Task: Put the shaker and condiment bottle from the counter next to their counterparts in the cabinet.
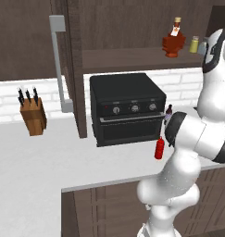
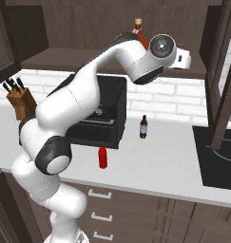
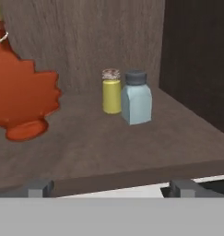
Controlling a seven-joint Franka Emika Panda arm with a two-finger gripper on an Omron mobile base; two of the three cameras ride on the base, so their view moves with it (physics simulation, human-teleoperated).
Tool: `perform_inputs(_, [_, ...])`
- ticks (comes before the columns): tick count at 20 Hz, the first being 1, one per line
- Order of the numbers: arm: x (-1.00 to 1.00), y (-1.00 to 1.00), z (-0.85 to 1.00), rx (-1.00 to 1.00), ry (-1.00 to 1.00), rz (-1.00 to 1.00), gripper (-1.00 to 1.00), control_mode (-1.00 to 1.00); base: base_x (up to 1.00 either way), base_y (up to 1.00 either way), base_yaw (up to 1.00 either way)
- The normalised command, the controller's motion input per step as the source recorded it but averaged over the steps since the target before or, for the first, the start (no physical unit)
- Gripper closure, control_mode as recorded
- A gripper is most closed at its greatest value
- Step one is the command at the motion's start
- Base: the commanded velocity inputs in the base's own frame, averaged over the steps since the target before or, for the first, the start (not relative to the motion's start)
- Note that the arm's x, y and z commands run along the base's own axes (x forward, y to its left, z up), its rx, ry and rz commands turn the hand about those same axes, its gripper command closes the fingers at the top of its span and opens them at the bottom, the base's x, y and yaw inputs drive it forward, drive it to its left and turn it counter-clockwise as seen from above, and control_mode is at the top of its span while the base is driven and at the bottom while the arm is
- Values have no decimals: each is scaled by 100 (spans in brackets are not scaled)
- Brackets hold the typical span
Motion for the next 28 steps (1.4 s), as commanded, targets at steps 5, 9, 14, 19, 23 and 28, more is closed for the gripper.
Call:
perform_inputs(5, [-56, 77, -9, 0, 0, 6, -100, -100, 0, 0, 0])
perform_inputs(9, [-99, 37, -3, 0, -2, 0, -100, -100, 0, 0, 0])
perform_inputs(14, [-93, 34, 0, 0, 0, 0, -100, -100, 0, 0, 0])
perform_inputs(19, [-67, 37, 0, 0, 0, 0, -100, -100, 0, 0, 0])
perform_inputs(23, [-62, 20, -6, 0, 0, 0, -100, -100, 0, 0, 0])
perform_inputs(28, [-65, 8, -13, 0, 0, 0, -100, -100, 0, 0, 0])
